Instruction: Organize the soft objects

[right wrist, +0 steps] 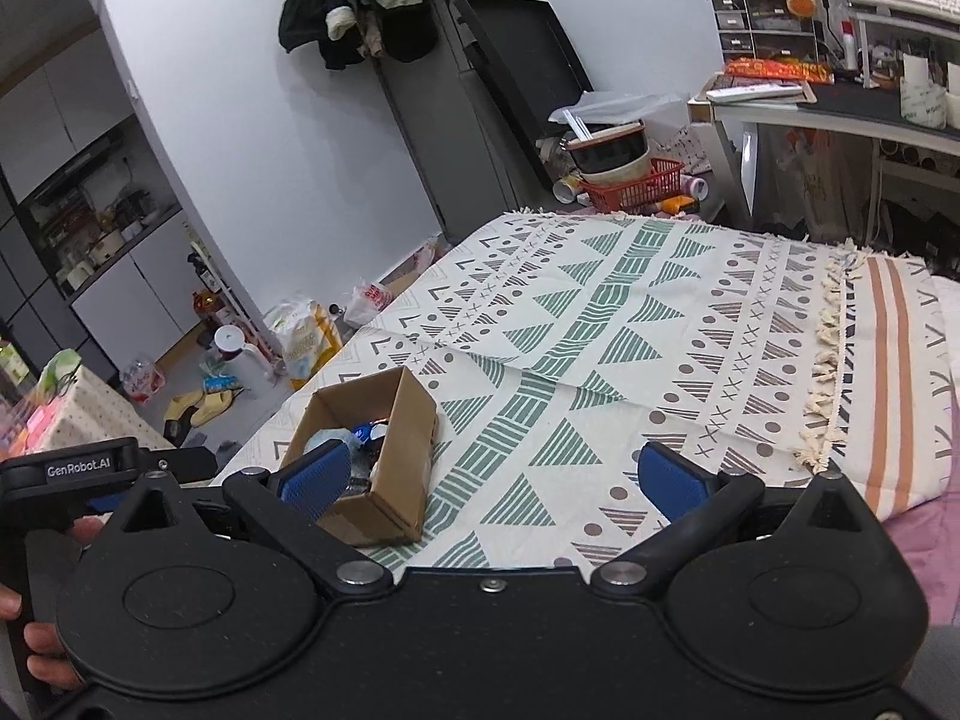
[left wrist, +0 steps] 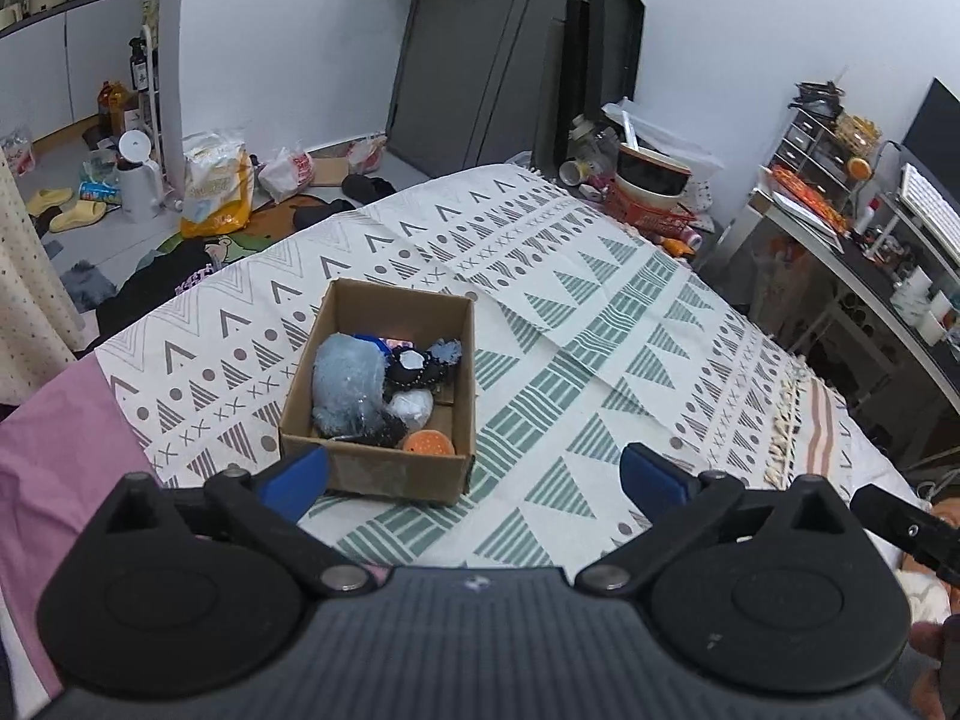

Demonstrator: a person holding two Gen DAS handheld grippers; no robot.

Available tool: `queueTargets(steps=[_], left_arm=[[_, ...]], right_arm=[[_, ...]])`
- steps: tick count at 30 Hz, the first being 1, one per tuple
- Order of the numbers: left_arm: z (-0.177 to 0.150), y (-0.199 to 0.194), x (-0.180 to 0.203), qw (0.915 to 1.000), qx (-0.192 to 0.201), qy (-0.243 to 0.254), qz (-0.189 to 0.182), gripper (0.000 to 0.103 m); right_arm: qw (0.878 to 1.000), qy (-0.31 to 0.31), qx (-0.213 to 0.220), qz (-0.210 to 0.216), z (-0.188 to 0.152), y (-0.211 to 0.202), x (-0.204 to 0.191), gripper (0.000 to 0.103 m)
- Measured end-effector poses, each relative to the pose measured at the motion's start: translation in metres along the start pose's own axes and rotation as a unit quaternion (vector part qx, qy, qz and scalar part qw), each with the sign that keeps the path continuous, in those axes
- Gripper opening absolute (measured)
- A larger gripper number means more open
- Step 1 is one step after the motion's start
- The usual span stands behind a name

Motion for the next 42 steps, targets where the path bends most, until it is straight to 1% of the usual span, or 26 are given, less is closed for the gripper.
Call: queueTargets(steps=[3, 11, 15, 22, 26, 31, 37, 42], left_arm=[[-0.005, -0.01, 0.002, 1.0, 0.006, 0.006, -0.002, 0.103], [-0.017, -0.037, 0.012, 0.9988, 0.038, 0.031, -0.01, 0.103], [-0.023, -0.047, 0.017, 0.9983, 0.039, 0.041, -0.015, 0.103], [-0.033, -0.066, 0.026, 0.9967, 0.041, 0.071, -0.002, 0.103], [-0.037, -0.072, 0.027, 0.9965, 0.043, 0.072, -0.001, 0.103], [-0.044, -0.083, 0.03, 0.9953, 0.049, 0.083, 0.009, 0.103], [-0.051, -0.093, 0.036, 0.9936, 0.054, 0.096, 0.025, 0.103], [-0.055, -0.096, 0.038, 0.9932, 0.056, 0.097, 0.03, 0.103]], right_arm=[[1.0, -0.007, 0.006, -0.006, -0.004, -0.011, -0.001, 0.103], [1.0, -0.003, 0.017, -0.016, -0.018, -0.037, 0.0, 0.103], [1.0, -0.006, 0.017, -0.017, -0.025, -0.046, -0.002, 0.103], [0.999, -0.012, 0.036, -0.01, -0.026, -0.063, -0.006, 0.103], [0.999, -0.023, 0.029, -0.008, -0.03, -0.066, -0.009, 0.103], [0.999, -0.035, 0.022, -0.006, -0.034, -0.067, -0.014, 0.103], [0.999, -0.031, 0.021, 0.0, -0.037, -0.071, -0.013, 0.103], [0.999, -0.029, 0.023, 0.0, -0.038, -0.076, -0.01, 0.103]])
Point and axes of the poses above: each gripper's, at about its wrist camera, not at the fingertips, and y roughly the way its jaws point, x to its right, z to its top, the point moved 1 cm from there along y, roughly the way its jaws point, and after that the axes turned 3 degrees about y, right-handed, at the moved point
